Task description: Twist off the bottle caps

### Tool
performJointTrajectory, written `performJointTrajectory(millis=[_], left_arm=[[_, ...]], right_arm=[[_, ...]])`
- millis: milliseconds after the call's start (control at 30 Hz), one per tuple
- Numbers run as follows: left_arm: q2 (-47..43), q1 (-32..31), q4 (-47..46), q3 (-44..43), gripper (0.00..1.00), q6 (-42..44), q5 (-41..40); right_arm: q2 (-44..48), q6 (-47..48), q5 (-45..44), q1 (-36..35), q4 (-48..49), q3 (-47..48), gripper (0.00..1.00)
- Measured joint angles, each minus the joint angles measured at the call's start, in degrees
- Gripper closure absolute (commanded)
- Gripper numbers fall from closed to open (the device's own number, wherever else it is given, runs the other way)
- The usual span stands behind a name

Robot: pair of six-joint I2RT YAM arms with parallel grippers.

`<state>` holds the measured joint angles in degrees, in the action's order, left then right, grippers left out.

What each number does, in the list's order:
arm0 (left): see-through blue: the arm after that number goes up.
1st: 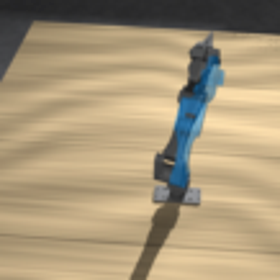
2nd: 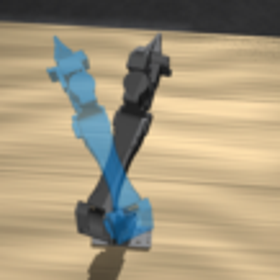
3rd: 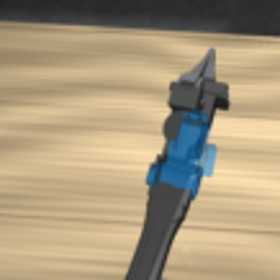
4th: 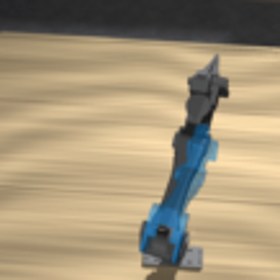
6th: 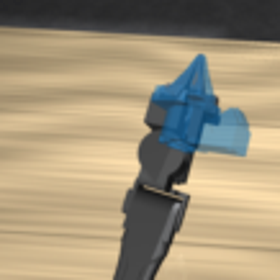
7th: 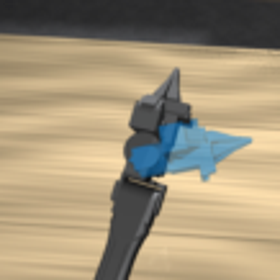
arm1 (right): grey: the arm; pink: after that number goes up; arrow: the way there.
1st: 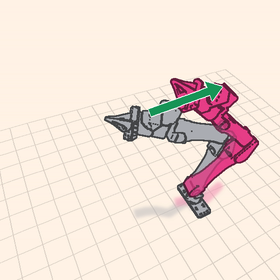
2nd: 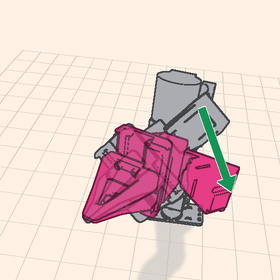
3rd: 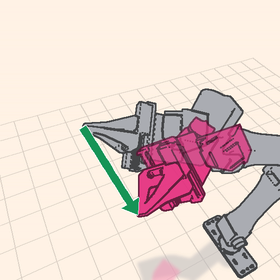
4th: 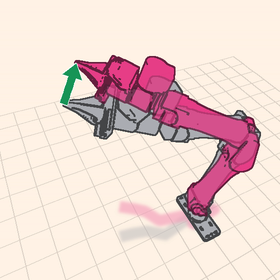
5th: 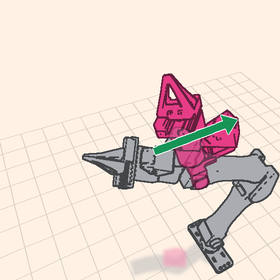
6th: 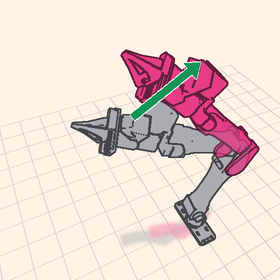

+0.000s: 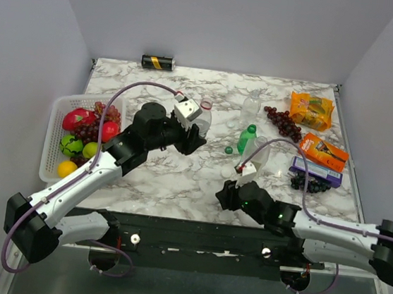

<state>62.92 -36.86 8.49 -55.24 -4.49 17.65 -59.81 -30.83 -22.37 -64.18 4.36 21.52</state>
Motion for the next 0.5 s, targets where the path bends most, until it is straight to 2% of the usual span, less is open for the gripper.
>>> performJointTrajectory(millis=[33, 67, 100, 200, 333, 500], left_arm=[[0.07, -0.72, 0.13, -0.02, 0.72, 0.55, 0.26], [0.59, -3.89, 0.94, -0.04, 0.72, 2.91, 1.44], [0.59, -3.89, 0.94, -0.04, 0.72, 2.91, 1.44], [1.46, -6.14, 1.11, -0.04, 0.71, 4.72, 2.73], [2.32, -7.72, 1.22, -0.04, 0.71, 6.16, 4.35], [2.8, -9.81, 1.29, -0.04, 0.71, 7.82, 6.51]], right_arm=[[3.28, 0.35, 0.76, -0.09, -1.07, 0.66, 0.45], [11.45, 1.29, 2.19, -0.26, -7.13, 8.2, 0.42], [11.72, 1.33, 2.21, -0.26, -7.17, 8.66, 0.4], [14.86, 3.82, 2.54, 0.02, -13.16, 18.6, 0.37], [16.83, 7.21, 4.61, 2.93, -16.55, 30.77, 0.37], [16.22, 10.49, 7.15, 6.01, -18.62, 38.99, 0.36]])
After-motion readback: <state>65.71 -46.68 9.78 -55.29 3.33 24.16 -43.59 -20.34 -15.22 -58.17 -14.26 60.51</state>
